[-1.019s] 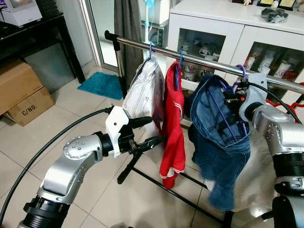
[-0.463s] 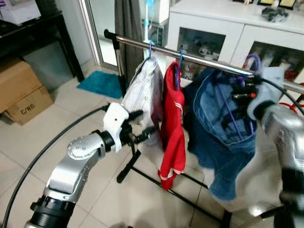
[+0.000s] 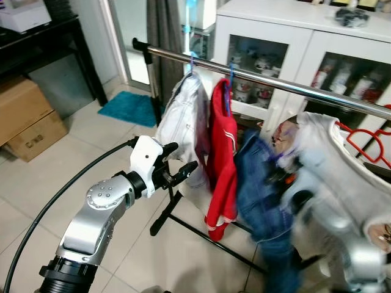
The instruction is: Hang hanger
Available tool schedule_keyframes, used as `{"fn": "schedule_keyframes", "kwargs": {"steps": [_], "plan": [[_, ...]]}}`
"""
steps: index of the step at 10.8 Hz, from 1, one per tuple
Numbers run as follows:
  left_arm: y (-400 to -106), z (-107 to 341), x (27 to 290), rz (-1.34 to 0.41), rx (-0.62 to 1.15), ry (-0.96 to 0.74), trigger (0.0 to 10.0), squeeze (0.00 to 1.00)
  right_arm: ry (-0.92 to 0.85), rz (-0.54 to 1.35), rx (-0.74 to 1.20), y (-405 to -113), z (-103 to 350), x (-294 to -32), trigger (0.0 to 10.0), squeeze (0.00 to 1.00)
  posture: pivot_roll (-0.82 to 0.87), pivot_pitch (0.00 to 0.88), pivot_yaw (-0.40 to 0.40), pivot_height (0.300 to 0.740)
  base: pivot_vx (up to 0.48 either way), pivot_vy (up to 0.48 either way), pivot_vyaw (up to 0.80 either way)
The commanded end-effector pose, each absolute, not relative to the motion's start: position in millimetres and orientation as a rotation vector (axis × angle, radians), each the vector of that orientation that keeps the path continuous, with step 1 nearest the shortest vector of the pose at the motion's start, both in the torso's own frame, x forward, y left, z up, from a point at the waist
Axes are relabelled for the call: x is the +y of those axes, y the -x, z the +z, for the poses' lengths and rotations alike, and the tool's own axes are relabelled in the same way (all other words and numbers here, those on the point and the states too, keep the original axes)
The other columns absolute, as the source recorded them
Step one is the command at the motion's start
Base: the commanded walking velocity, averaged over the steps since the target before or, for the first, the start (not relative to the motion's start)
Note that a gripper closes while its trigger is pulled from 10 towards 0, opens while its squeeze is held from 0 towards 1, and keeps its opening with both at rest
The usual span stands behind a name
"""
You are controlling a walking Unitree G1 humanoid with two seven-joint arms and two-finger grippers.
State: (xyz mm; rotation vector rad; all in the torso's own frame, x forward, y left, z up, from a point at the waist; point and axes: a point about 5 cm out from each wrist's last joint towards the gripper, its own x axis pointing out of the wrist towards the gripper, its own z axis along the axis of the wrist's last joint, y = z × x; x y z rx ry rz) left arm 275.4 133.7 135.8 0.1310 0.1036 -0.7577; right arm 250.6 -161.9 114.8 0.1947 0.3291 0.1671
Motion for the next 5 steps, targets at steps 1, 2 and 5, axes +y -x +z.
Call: {"fn": "schedule_keyframes", "kwargs": {"steps": [1,2,5], "plan": [[-274.1,133.6,135.2,-0.756,0.124,-0.137,10.0,0.00,-0.187,0.177,0.244,-250.6,127.6,-158.4,10.0,0.00,-0.13,0.000,0.032,0.740,-0.307,0.000,0.00],[-271.9,133.7,134.0,-0.768,0.126,-0.136,10.0,0.00,-0.196,0.171,0.275,-246.3,121.9,-156.5,10.0,0.00,-0.13,0.003,0.028,0.740,-0.330,0.000,0.00],[-267.3,130.6,137.9,-0.754,0.134,-0.109,10.0,0.00,-0.196,0.180,0.258,-241.8,122.3,-150.7,10.0,0.00,-0.13,0.006,0.021,0.740,-0.333,0.000,-0.64]]}}
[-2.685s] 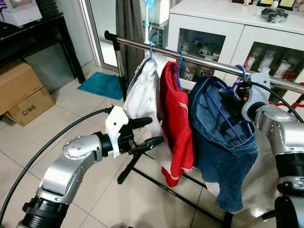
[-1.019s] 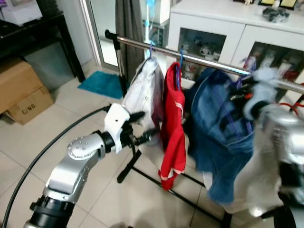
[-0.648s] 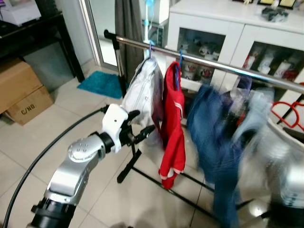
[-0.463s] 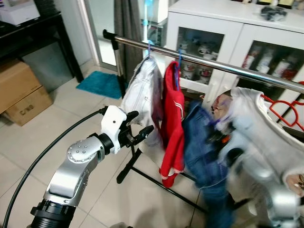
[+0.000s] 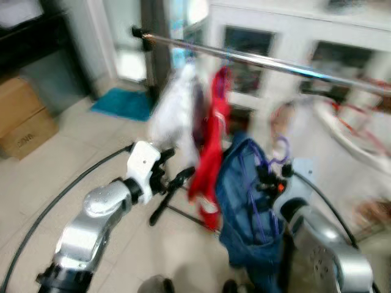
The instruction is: Hang hanger
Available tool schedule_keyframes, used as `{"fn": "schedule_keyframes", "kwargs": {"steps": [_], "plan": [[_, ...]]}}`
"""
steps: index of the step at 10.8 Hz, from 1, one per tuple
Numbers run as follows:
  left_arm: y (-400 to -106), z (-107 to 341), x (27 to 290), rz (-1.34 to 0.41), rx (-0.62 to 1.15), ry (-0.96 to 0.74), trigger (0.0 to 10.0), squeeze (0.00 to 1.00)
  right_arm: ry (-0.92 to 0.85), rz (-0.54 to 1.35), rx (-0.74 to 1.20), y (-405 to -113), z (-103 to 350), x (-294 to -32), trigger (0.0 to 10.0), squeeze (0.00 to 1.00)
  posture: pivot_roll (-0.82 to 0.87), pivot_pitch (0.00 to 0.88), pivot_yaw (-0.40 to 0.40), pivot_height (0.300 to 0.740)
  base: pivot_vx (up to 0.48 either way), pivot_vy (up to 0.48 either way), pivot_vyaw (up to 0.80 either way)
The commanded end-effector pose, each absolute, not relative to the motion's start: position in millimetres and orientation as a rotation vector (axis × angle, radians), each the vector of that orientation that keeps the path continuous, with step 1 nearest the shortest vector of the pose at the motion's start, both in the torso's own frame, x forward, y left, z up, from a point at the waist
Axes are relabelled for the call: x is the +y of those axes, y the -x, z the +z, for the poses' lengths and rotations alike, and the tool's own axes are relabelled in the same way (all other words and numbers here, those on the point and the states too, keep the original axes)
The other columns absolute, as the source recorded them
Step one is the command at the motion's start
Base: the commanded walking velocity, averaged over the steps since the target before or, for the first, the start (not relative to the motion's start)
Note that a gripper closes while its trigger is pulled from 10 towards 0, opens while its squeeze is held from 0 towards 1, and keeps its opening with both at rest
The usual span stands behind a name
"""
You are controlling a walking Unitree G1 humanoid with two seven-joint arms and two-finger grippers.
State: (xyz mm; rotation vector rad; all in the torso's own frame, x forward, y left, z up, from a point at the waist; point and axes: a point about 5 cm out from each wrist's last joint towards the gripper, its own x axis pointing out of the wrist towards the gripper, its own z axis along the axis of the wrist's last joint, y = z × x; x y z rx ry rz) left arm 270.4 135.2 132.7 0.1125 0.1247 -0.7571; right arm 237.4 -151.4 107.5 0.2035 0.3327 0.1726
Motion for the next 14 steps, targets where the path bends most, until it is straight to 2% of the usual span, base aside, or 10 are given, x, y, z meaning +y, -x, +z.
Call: {"fn": "schedule_keyframes", "kwargs": {"steps": [1,4,5,6,8,10,11,12,13,14], "plan": [[-267,131,136,-0.762,0.135,-0.110,10.0,0.00,-0.188,0.204,0.253,-243,124,-148,10.0,0.00,-0.13,0.007,0.014,0.740,-0.307,0.000,-0.46],[-265,126,142,-0.738,0.147,-0.114,10.0,0.00,-0.173,0.320,0.223,-248,131,-136,10.0,0.00,-0.13,0.000,-0.004,0.740,-0.094,0.000,0.00],[-279,126,145,-0.667,0.138,-0.187,10.0,0.66,-0.177,0.470,0.176,-249,144,-123,10.0,0.00,-0.12,0.004,0.008,0.740,0.000,0.000,0.00],[-288,130,149,-0.624,0.119,-0.218,10.0,1.00,-0.176,0.564,0.152,-248,150,-117,10.0,0.00,-0.12,0.002,0.001,0.740,0.000,0.000,0.00],[-298,143,149,-0.623,0.038,-0.217,10.0,1.00,-0.217,0.690,0.098,-244,164,-111,10.0,0.00,-0.14,0.000,0.000,0.740,0.000,0.000,0.00],[-311,147,137,-0.627,0.007,-0.298,10.0,1.00,-0.204,0.783,0.060,-243,175,-109,10.0,0.00,-0.14,0.009,0.014,0.740,0.000,0.000,0.00],[-314,145,133,-0.645,0.008,-0.303,9.2,0.55,-0.206,0.806,0.048,-244,178,-109,10.0,0.00,-0.15,0.000,0.007,0.740,0.000,0.000,0.00],[-314,144,133,-0.644,0.009,-0.298,9.2,0.55,-0.207,0.811,0.045,-244,178,-109,10.0,0.00,-0.15,0.000,0.007,0.740,0.000,0.000,0.00],[-316,145,131,-0.640,-0.026,-0.289,0.0,0.00,-0.211,0.837,0.039,-246,180,-110,10.0,0.00,-0.15,0.006,0.011,0.740,0.000,0.000,0.00],[-316,143,126,-0.644,-0.030,-0.295,0.0,0.00,-0.201,0.836,0.042,-248,180,-113,10.0,0.00,-0.14,0.012,0.011,0.740,0.000,0.000,0.00]]}}
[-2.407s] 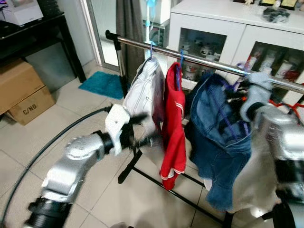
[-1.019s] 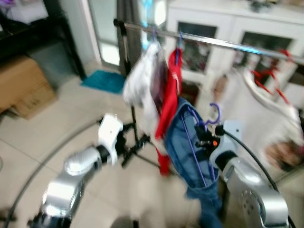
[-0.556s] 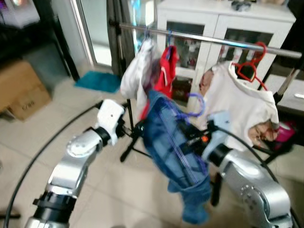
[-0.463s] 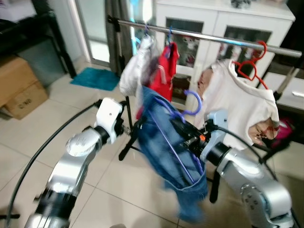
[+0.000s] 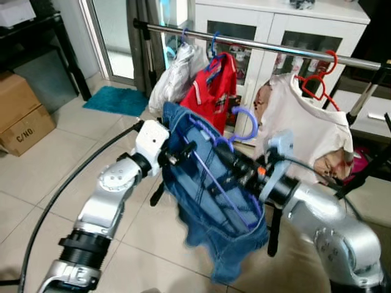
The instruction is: Hang hanger
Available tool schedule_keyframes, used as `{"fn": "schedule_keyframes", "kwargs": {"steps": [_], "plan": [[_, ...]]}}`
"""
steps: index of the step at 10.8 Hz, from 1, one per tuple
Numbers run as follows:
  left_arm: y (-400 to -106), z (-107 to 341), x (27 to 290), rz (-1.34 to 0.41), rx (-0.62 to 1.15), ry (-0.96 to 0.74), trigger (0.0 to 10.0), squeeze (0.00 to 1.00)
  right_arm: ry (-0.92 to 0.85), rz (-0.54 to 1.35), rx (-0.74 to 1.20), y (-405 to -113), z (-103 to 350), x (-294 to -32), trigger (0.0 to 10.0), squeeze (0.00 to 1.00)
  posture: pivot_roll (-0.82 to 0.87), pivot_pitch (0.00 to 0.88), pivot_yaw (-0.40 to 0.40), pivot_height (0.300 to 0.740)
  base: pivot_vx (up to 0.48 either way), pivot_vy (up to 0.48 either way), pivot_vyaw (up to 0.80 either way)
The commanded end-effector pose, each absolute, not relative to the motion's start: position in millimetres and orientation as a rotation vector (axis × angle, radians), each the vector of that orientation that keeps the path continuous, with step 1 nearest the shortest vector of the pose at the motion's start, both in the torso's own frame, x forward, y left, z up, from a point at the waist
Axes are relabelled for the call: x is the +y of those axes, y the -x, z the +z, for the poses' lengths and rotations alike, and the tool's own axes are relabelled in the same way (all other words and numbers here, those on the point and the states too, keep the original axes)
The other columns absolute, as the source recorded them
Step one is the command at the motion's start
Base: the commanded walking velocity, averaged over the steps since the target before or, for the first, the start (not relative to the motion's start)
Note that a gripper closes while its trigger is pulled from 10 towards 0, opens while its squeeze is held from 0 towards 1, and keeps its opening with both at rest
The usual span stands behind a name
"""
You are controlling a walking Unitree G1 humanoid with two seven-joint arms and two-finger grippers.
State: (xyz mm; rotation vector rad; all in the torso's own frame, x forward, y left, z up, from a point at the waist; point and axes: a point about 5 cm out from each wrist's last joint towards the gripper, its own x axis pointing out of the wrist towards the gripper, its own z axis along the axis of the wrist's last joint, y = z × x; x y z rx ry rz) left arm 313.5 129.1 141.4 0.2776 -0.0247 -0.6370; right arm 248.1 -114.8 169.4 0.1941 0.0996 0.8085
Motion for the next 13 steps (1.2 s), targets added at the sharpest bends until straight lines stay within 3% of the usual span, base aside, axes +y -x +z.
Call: {"fn": "schedule_keyframes", "kwargs": {"steps": [1,2,3,4,5,7,13], "plan": [[-314,142,123,-0.657,-0.032,-0.299,0.0,0.00,-0.203,0.828,0.042,-250,179,-115,10.0,0.00,-0.14,0.012,0.011,0.740,0.000,0.000,0.00],[-313,140,126,-0.633,-0.037,-0.303,0.0,0.00,-0.207,0.822,0.043,-249,178,-117,10.0,0.00,-0.14,0.000,-0.004,0.740,0.000,0.000,0.00],[-312,139,126,-0.624,-0.041,-0.302,0.0,0.00,-0.209,0.823,0.043,-249,177,-117,6.4,0.00,-0.14,0.000,-0.003,0.740,0.000,0.000,0.00],[-312,137,126,-0.606,-0.045,-0.302,0.0,0.00,-0.213,0.833,0.038,-251,178,-118,2.1,0.00,-0.14,0.005,0.003,0.740,0.000,0.000,0.00],[-313,138,125,-0.601,-0.054,-0.322,0.0,0.00,-0.209,0.840,0.035,-252,179,-119,0.0,0.00,-0.14,0.004,0.000,0.740,0.000,0.000,0.00],[-311,138,126,-0.588,-0.073,-0.361,0.0,0.00,-0.190,0.849,0.042,-254,178,-120,0.0,0.00,-0.15,0.000,-0.014,0.740,0.000,0.000,0.00],[-314,145,138,-0.533,-0.107,-0.197,0.0,0.00,-0.196,0.821,0.024,-263,181,-125,0.0,0.00,-0.14,0.000,-0.010,0.740,0.000,0.000,0.00]]}}
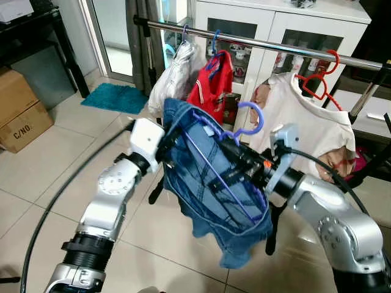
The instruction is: Hang hanger
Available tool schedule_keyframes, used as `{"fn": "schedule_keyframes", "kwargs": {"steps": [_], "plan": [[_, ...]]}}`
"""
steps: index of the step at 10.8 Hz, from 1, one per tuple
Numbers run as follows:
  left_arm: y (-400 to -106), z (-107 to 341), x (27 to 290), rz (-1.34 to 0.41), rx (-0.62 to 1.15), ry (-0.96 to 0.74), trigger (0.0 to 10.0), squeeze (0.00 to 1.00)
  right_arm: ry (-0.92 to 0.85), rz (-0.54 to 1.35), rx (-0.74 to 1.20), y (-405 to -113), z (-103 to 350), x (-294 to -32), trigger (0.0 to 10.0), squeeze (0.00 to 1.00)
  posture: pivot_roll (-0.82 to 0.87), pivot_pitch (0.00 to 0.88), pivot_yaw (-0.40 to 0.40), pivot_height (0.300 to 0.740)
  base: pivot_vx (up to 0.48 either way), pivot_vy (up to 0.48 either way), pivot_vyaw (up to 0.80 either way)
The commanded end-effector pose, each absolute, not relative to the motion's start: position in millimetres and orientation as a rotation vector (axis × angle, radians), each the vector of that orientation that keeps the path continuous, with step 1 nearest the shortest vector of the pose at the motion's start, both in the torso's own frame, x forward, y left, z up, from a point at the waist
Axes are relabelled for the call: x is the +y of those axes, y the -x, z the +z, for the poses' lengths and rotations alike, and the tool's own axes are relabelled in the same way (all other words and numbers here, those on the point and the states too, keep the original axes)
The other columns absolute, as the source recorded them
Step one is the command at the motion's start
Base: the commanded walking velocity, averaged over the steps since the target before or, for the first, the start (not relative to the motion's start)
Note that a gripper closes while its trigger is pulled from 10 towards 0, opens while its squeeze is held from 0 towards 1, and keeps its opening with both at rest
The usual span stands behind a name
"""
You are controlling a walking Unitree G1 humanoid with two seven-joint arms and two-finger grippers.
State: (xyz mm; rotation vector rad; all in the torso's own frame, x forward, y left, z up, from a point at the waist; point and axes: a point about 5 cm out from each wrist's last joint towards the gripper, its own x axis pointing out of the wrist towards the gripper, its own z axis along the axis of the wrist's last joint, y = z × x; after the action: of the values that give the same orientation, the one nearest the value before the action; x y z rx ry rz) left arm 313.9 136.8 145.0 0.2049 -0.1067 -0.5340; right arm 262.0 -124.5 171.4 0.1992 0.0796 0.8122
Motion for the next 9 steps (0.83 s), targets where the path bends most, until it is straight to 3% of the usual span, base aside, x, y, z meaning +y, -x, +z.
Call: {"fn": "schedule_keyframes", "kwargs": {"steps": [1,6,8,9], "plan": [[-313,147,140,-0.541,-0.108,-0.189,0.0,0.00,-0.198,0.822,0.009,-265,183,-127,0.0,0.00,-0.14,0.000,-0.012,0.740,0.000,0.000,0.00],[-314,161,161,-0.602,-0.102,-0.207,0.0,0.00,-0.136,0.800,0.037,-267,173,-129,0.0,0.00,-0.12,0.000,0.000,0.740,0.000,0.000,0.00],[-316,184,175,-0.657,-0.111,-0.119,0.0,0.00,0.044,0.847,0.114,-260,159,-130,0.0,0.00,-0.14,0.000,0.006,0.740,0.000,0.000,0.00],[-326,202,190,-0.598,-0.154,-0.071,0.0,0.00,0.079,0.903,0.124,-254,157,-132,0.0,0.00,-0.14,0.000,0.006,0.740,0.000,0.000,0.00]]}}
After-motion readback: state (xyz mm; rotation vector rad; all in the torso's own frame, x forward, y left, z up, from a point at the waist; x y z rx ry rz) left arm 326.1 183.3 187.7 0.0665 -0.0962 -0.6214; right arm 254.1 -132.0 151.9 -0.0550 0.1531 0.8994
